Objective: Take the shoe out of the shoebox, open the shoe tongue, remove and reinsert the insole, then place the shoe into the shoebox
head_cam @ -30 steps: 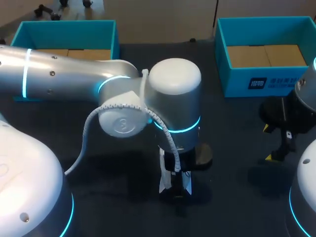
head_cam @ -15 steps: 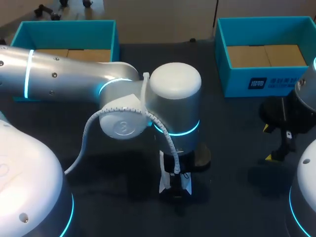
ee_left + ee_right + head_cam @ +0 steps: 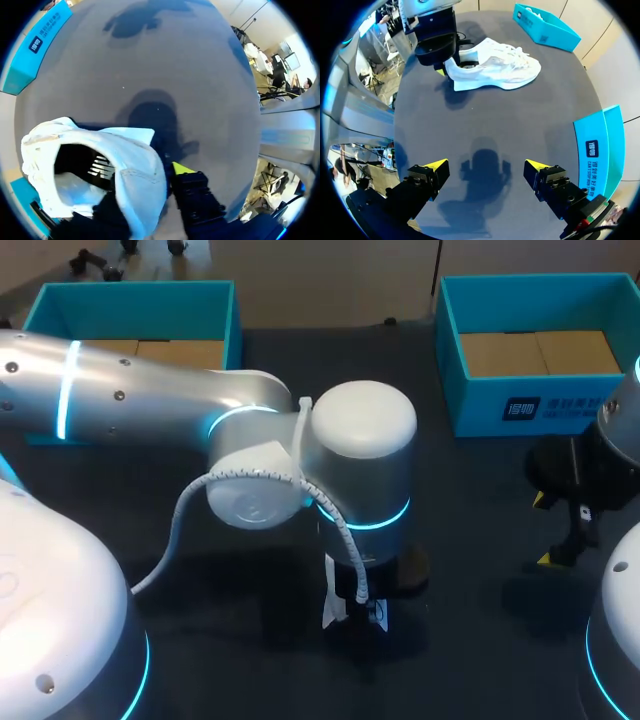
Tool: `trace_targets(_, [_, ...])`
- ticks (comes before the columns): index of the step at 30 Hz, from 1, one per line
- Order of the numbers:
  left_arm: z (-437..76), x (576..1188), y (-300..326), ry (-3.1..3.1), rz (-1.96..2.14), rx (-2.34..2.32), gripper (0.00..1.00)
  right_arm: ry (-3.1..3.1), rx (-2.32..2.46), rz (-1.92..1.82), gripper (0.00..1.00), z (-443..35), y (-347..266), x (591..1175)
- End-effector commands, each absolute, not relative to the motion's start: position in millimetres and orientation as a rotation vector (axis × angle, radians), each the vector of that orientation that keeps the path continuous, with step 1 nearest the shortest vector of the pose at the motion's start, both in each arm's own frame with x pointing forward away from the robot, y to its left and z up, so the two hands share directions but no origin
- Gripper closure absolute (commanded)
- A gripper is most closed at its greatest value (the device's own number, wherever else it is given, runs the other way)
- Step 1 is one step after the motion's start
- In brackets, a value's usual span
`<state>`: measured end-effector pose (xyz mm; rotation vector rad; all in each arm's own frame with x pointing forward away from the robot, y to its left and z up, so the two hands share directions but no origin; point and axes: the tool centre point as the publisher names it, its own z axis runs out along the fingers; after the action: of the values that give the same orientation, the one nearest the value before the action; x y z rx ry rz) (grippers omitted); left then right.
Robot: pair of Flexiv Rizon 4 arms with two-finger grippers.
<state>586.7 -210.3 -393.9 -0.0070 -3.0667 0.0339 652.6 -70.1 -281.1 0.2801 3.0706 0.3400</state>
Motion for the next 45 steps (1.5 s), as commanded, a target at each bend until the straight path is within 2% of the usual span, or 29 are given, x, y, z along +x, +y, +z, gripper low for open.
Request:
trace_targets(1, [-396.3,589.9,-210.5,-3.069,0.027,-0.003,1.00,3.069,0.280,0.338,0.00,-281.9,-70.1,651.6])
trace_targets(12, [-376.6,602.2,-204.4,-3.064,0.061,-0.010,1.00,3.069,0.280,0.338,0.00,-281.9,-70.1,651.6])
trace_targets(18, [-348.8,623.2,-196.4,-3.038,0.090,-0.052,1.00,3.069,0.280,0.338,0.00,-281.9,-70.1,651.6])
trace_targets(45, [-156.1,714.3,-131.1,-3.038,0.079,-0.144,1.00,3.069,0.280,0.338,0.00,-281.9,-70.1,651.6])
